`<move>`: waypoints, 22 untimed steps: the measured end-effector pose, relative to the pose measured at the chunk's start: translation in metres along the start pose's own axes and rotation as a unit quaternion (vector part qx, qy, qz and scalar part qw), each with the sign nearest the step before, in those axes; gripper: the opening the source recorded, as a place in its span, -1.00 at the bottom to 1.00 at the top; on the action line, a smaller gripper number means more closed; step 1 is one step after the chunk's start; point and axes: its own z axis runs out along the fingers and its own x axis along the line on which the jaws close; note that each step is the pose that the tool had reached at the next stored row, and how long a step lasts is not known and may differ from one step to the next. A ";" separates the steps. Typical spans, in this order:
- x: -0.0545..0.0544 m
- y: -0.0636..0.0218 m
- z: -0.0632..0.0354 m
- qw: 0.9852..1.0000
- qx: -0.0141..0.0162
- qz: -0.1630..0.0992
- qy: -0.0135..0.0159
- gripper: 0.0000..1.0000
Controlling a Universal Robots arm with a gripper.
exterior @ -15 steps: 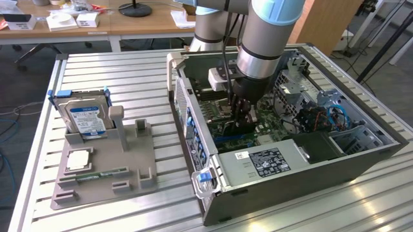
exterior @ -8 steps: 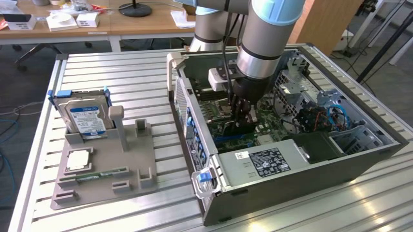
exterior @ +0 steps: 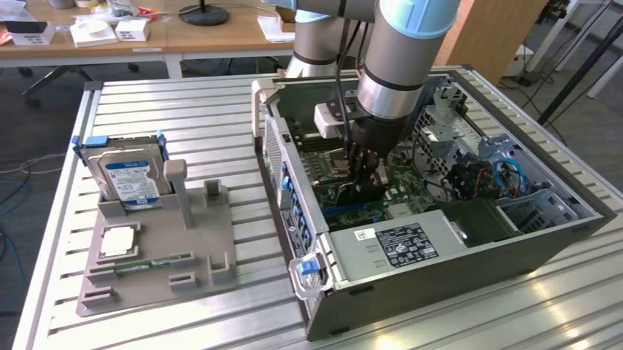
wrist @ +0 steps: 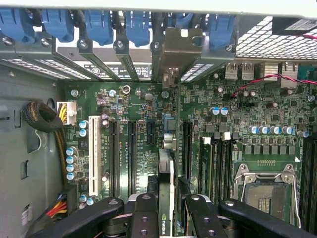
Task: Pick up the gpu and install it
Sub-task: 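Insert the gpu into the slot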
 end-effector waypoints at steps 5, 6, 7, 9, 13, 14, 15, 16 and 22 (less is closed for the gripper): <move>0.000 0.0000 0.0008 1.000 0.000 0.000 0.000 -0.48; 0.000 0.0000 0.0008 1.000 0.000 0.000 0.000 -0.48; 0.000 0.0001 0.0008 1.000 0.000 0.000 0.000 -0.48; 0.000 0.0001 0.0008 1.000 0.000 0.000 0.000 -0.48; 0.000 0.0004 0.0007 1.000 0.000 0.000 0.000 -0.48; 0.000 0.0004 0.0001 1.000 0.000 0.000 0.000 -0.48; 0.000 0.0004 0.0000 1.000 0.000 0.000 0.000 -0.48; 0.000 0.0004 0.0000 1.000 0.000 0.000 0.000 -0.48; 0.000 0.0006 -0.0003 1.000 0.000 0.000 0.000 -0.48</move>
